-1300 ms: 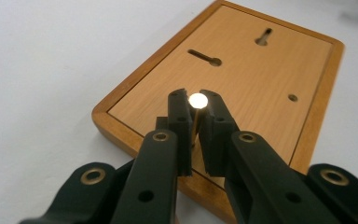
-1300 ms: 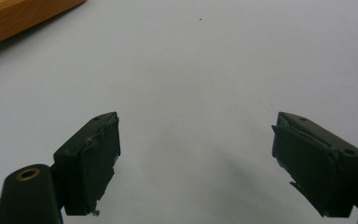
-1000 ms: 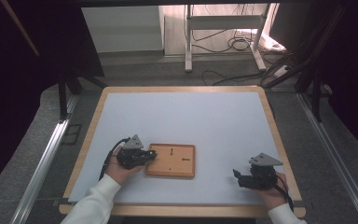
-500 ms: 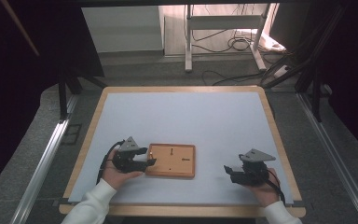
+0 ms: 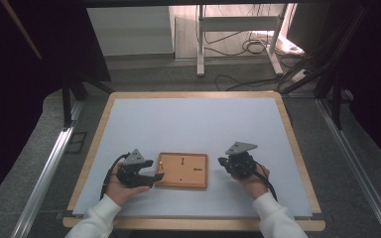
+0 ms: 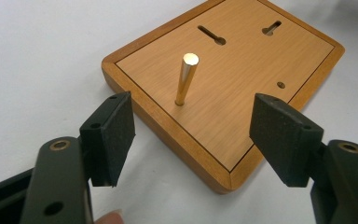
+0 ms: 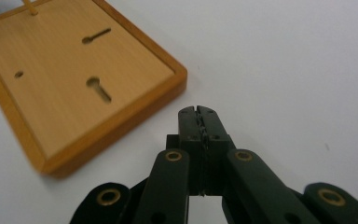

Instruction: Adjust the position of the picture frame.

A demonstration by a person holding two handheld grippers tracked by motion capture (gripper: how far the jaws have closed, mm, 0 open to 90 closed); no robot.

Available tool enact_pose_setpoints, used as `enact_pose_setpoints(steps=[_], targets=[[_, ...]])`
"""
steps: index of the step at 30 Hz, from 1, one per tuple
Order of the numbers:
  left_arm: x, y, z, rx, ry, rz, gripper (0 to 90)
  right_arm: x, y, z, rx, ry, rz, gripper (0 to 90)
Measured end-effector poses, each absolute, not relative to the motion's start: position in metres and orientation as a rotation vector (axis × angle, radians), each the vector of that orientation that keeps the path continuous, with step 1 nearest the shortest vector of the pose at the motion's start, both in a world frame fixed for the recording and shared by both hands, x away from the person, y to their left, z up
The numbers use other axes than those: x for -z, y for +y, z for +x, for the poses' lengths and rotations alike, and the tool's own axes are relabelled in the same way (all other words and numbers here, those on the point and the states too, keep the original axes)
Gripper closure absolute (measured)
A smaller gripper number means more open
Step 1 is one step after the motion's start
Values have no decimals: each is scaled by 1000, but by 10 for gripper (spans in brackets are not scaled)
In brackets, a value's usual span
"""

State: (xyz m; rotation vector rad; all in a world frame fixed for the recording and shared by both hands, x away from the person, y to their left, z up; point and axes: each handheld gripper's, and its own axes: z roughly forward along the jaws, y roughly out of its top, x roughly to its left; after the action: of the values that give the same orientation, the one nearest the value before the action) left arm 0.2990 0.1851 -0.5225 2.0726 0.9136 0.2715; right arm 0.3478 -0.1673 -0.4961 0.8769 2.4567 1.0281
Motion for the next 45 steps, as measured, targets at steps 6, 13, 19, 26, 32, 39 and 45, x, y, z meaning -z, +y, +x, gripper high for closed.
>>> enact_pose_setpoints(steps=[6,13,19,26,32,39,45], targets=[[522,185,297,-272,906,2070,308,497,-139,370,-1000,2461,841,900],[523,188,291,-267,901,2077,306,505,-110,402,-944,2493,823,900],[524,191,289,-270,912,2073,306,510,-106,404,-910,2531,812,900],[524,191,289,-274,914,2076,306,513,-106,405,-901,2543,799,900],[524,191,288,-278,915,2076,306,509,-110,400,-916,2538,796,900],[523,190,288,-283,912,2082,305,509,-106,403,-868,2557,754,900],[524,192,287,-279,916,2079,305,511,-108,405,-840,2579,753,900]])
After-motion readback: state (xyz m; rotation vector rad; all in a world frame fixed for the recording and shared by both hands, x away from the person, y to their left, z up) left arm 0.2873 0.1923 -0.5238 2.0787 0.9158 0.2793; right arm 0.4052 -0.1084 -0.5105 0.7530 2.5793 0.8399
